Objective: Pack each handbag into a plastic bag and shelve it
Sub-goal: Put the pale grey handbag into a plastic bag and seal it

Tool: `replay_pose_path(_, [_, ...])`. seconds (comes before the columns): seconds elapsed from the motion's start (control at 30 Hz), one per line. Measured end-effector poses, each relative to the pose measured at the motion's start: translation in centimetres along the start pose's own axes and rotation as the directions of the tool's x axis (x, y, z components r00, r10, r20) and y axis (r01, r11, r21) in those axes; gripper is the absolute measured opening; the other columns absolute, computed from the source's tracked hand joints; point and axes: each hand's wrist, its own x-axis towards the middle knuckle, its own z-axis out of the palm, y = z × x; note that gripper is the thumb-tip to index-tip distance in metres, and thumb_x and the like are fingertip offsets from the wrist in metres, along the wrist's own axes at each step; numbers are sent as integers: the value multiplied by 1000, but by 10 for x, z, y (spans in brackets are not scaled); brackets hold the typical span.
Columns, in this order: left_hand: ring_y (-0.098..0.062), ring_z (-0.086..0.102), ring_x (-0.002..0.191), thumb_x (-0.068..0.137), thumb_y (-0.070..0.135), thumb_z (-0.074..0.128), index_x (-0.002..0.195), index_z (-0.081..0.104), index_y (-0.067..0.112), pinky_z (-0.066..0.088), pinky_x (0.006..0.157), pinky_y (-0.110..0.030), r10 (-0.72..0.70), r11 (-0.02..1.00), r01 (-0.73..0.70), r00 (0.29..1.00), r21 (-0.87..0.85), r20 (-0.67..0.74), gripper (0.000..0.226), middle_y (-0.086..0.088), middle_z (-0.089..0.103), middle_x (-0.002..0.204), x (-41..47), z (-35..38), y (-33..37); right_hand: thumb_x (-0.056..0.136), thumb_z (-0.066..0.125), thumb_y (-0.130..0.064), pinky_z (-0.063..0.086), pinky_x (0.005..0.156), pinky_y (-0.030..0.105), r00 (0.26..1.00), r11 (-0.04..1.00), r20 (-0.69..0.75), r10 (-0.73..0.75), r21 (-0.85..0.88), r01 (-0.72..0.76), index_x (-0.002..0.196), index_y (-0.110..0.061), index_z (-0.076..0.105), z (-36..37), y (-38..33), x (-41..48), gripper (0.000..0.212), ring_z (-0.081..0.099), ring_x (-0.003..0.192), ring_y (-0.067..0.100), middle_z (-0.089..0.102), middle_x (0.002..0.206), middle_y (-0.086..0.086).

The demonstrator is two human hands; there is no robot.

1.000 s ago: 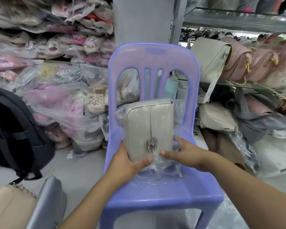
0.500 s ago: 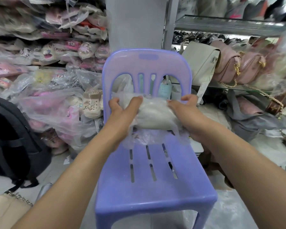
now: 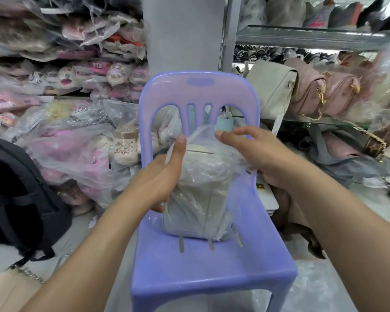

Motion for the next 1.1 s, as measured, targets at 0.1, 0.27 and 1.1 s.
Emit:
replay_pose_path(0.1, [-23,69,79,76,92,35,120,48,44,63,64,-43,165,986,-162,982,43,-88,67,1,64,97,-2,-3,2,63,93,-51,48,63,28,997,993,59,-44,-110,50,126,-35,58,-9,-7,-4,74,63,76,11,60,105,-8])
replay_pose_path(0.27, [-37,67,69,93,30,50,77,59,8,56,69,-47,363,931,-350,849,106,-383,28,-11,59,63,25,-6,5,76,88,-25,49,71,25,991,876,113,-69,-469,114,117,-31,65,-23,-8,-5,48,61,91,8,56,120,-2])
replay_pose_path(1.1, [-21,68,115,100,52,50,140,53,7,48,107,-46,106,205,-239,969,-949,-221,60,-6,71,125,29,-25,39,83,70,-55,49,84,22,865,852,-201,-460,172,494,104,-30,73,9,-5,-10,33,67,91,-5,75,97,-21])
